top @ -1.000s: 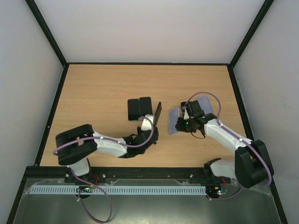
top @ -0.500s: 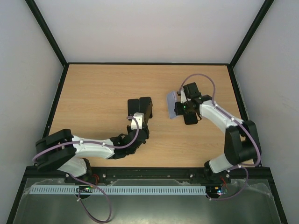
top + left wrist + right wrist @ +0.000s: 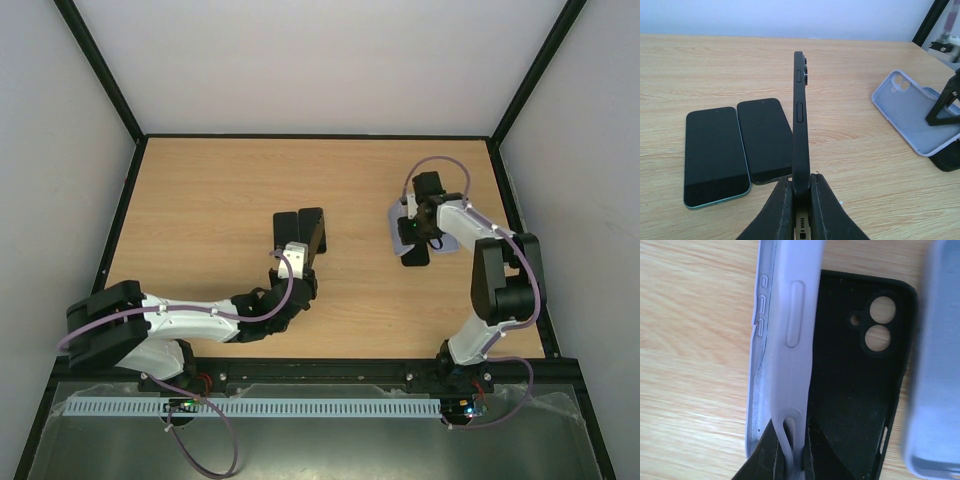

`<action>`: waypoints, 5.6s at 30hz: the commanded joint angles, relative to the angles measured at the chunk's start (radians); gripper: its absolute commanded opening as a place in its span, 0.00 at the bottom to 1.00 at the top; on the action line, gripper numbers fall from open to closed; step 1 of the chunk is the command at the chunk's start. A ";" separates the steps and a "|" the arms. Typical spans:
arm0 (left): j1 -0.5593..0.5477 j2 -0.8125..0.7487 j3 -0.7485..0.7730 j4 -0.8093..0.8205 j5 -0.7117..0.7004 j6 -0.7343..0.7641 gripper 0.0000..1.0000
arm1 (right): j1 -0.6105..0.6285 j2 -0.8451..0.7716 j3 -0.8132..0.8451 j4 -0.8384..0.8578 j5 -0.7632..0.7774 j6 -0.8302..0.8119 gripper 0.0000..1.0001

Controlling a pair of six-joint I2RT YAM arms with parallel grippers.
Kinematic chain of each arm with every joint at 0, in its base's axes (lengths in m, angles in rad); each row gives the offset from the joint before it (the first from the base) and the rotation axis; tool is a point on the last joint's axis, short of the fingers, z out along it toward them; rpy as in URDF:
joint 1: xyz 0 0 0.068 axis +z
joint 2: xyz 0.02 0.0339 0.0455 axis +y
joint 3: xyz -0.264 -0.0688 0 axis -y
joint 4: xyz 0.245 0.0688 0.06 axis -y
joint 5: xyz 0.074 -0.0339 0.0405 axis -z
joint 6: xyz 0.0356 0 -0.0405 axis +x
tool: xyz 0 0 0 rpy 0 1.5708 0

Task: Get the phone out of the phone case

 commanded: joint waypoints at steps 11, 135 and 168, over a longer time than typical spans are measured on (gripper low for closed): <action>-0.012 -0.017 0.025 0.024 -0.029 0.027 0.03 | -0.109 -0.056 0.042 -0.118 -0.228 -0.223 0.02; 0.618 -0.297 0.387 -0.560 0.601 0.315 0.81 | 0.103 -0.437 -0.268 0.181 -0.129 -0.201 0.15; 0.651 -0.506 0.191 -0.517 0.346 0.410 1.00 | 0.013 -1.053 -0.458 0.548 0.208 0.326 0.98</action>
